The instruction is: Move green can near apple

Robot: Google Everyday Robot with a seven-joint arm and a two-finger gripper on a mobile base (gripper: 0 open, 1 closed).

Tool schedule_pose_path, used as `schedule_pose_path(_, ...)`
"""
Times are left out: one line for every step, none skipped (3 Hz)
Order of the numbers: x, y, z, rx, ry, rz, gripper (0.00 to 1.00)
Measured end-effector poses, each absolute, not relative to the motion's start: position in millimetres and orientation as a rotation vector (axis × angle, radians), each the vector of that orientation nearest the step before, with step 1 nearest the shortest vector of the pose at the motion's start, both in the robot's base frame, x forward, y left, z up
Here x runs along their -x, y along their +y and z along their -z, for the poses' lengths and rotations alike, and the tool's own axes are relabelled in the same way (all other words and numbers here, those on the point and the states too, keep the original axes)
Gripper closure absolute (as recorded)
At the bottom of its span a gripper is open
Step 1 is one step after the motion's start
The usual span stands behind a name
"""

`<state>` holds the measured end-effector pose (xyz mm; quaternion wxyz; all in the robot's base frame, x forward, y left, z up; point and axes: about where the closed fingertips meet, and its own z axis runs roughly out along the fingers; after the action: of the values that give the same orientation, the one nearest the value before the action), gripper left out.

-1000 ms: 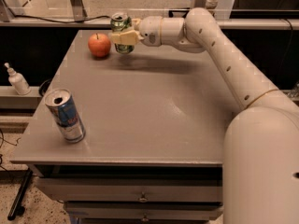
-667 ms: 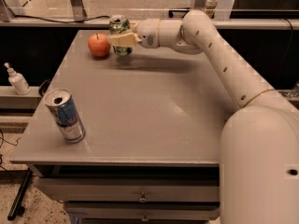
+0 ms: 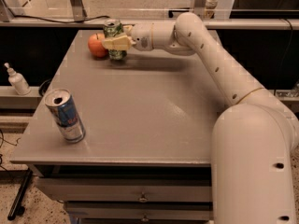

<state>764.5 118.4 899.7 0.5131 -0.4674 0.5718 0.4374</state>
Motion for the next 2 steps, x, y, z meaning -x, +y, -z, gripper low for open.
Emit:
schedule_pose_path(-764.7,120.9,-894.5,1.126,1.389,-1.061,0.59)
schedule_pose_path(-765.8,118.8,-891.5,1.127,1.396,-1.057,0.35)
